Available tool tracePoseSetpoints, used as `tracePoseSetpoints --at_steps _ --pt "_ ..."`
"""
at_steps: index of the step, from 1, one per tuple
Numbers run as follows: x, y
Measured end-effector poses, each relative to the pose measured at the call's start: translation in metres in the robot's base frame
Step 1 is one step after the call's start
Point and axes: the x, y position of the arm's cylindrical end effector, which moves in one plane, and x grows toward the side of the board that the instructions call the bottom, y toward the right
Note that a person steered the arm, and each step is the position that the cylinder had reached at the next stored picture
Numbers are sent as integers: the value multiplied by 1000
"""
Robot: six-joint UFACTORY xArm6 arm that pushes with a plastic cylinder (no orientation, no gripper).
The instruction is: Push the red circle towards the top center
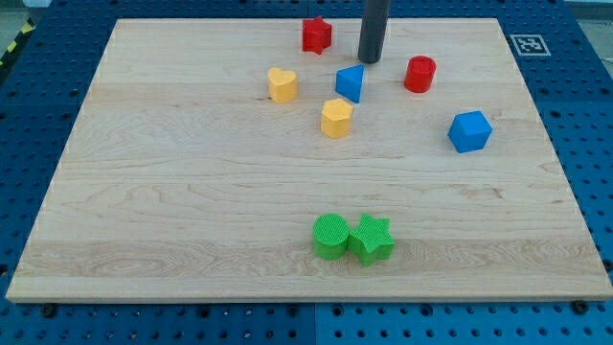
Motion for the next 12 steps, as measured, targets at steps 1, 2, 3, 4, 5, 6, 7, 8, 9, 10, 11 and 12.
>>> tracePoseSetpoints --at_steps 1,2,3,4,5,6,7,8,9,10,11,12 --pt "0 1" --pt "0 19" --pt "0 42" --pt "0 73" --pt "8 107" --pt "43 116" --pt "54 113" --pt "54 89" --pt "54 39" --pt "40 15" --pt "28 1" --pt "28 -25"
